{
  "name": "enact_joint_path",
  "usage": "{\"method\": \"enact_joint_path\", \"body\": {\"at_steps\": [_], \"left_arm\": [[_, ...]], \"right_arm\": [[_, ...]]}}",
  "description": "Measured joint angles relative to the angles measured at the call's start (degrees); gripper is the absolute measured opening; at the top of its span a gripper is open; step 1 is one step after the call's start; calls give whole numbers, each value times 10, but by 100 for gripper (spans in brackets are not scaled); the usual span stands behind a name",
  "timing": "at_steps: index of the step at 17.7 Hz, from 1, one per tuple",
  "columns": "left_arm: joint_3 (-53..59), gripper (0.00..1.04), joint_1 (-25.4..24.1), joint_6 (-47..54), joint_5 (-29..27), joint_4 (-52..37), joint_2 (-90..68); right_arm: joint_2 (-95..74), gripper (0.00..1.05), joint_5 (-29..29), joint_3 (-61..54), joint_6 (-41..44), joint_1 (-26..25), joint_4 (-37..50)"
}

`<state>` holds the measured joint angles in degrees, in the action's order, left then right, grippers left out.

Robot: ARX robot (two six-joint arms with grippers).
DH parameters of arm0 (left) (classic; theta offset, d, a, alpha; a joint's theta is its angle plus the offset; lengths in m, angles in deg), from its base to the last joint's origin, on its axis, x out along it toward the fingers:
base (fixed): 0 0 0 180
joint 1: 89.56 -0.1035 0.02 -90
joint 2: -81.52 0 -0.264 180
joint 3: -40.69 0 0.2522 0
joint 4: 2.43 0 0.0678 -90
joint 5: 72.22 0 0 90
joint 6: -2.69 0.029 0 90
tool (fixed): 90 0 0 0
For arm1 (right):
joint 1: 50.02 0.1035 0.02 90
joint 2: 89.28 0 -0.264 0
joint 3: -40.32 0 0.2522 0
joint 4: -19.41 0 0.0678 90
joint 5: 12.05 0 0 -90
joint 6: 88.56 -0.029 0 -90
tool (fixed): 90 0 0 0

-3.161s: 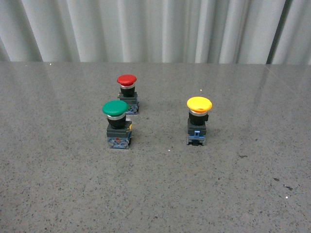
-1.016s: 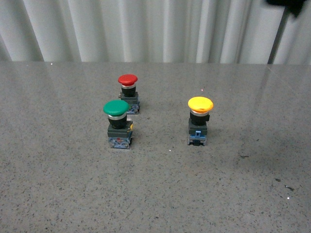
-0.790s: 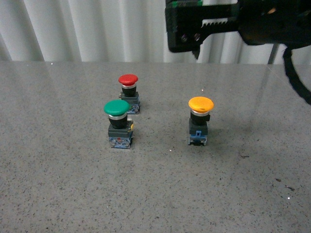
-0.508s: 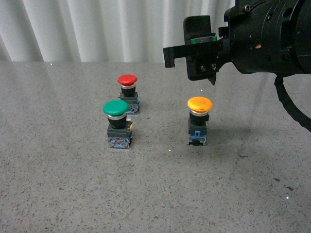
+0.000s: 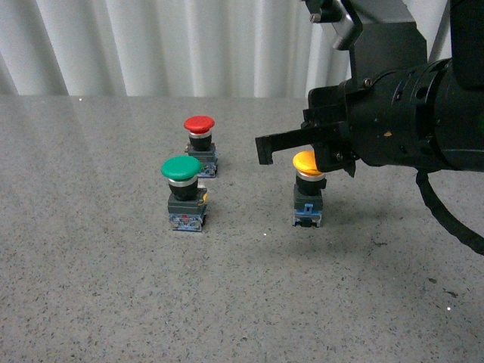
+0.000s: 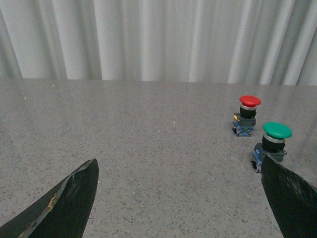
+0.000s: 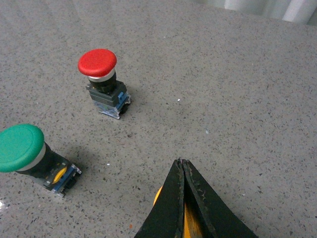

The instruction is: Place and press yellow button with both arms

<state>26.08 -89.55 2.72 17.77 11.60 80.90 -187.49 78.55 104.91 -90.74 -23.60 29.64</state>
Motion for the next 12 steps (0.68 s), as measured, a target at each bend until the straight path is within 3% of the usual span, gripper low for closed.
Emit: {"method": "enact_joint_path", "body": {"at_steps": [12], "left_arm": [[0, 98, 0, 0, 0, 0, 0]], "right_arm": [[-20, 2, -5, -10, -6, -17, 14]]}}
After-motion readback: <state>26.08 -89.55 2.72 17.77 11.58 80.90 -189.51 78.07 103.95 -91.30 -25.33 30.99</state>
